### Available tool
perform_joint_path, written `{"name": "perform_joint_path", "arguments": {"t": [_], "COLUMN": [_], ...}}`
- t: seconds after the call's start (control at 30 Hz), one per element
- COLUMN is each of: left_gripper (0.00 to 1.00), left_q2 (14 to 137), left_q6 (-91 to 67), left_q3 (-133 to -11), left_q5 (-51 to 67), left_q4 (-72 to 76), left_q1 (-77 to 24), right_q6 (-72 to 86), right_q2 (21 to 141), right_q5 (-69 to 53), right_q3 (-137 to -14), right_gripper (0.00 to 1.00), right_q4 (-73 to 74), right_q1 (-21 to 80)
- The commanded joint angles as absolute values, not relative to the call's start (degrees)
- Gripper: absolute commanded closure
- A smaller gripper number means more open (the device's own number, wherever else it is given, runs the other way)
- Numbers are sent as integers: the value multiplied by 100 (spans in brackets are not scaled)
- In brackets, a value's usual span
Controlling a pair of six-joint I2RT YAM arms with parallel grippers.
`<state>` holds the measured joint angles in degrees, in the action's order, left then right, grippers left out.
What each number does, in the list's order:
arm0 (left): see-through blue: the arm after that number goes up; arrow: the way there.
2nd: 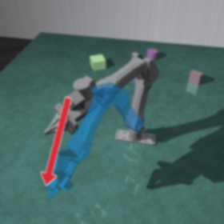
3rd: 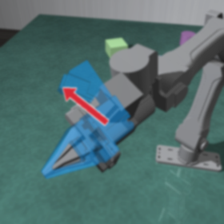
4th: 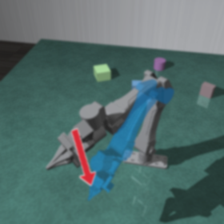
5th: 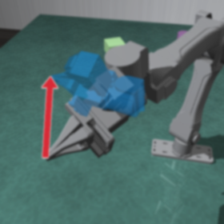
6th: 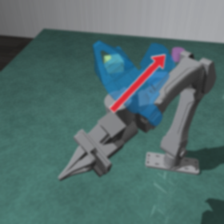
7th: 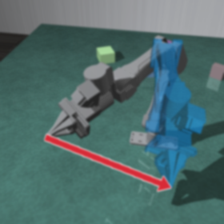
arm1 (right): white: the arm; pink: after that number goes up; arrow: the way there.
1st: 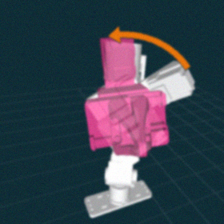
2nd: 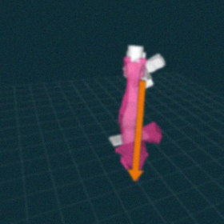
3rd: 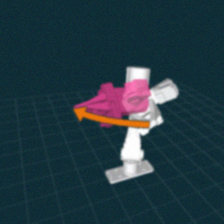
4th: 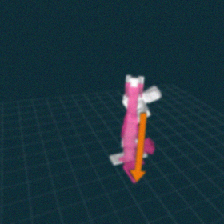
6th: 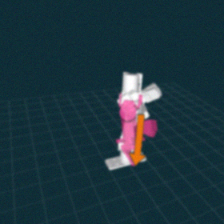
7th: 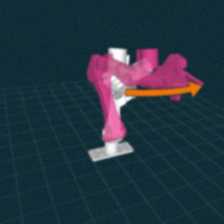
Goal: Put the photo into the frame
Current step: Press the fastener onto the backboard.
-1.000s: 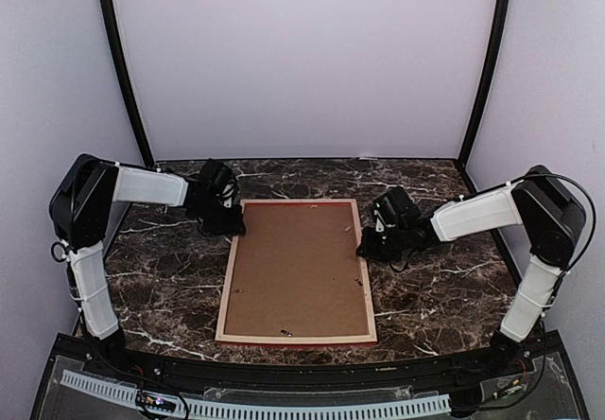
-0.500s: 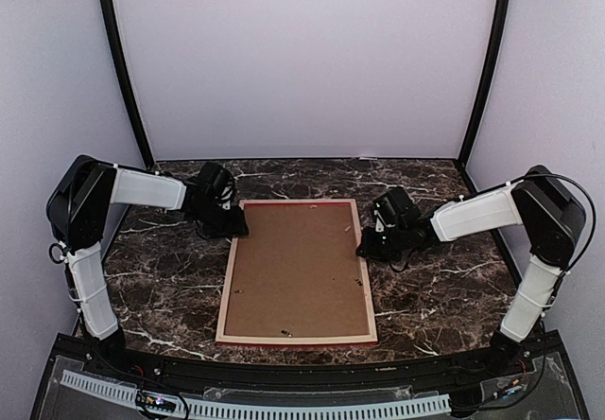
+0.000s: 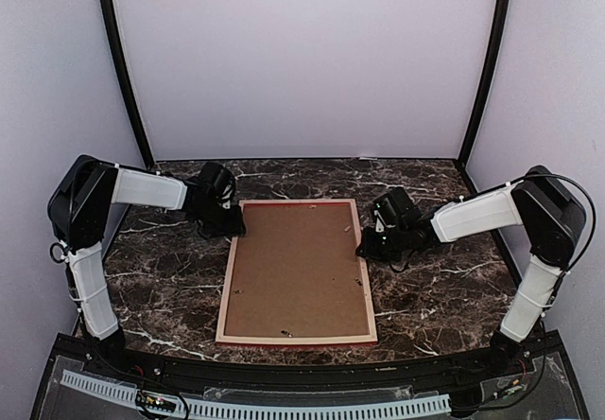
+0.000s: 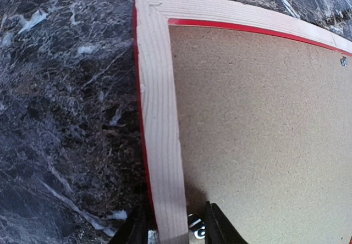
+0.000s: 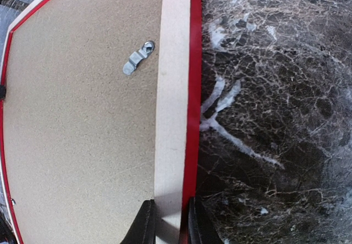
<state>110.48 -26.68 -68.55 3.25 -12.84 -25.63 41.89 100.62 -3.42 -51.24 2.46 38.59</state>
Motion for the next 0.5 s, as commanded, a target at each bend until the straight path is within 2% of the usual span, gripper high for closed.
{"name": "perform_joint_path", "arguments": {"t": [0.0,0.3,0.4,0.47], "left_gripper": [66,75,75,69], "left_q2": [11171,10984,10797,10770], "left_q6": [-2709,-3103,-3446,-3527], "left_q3": [-6876,-6501,-6198,-6173], "left_q5": [63,447,683,737], "left_q4": [-1294,-1043,-646,-581], "left_q1": [-2558,-2553,-2549,-2541], "right_q6": [4228,4454,4566,4592], "right_q2": [10211,10024,9986,9975], "right_q5": [-664,-500,-463,-455], "right_q3": [-4923,-4697,-4621,-4598], "right_gripper": [89,92,93,93], "right_q4": [230,23,-109,-156], "right_q1": [3875,3889,3909,3927]}}
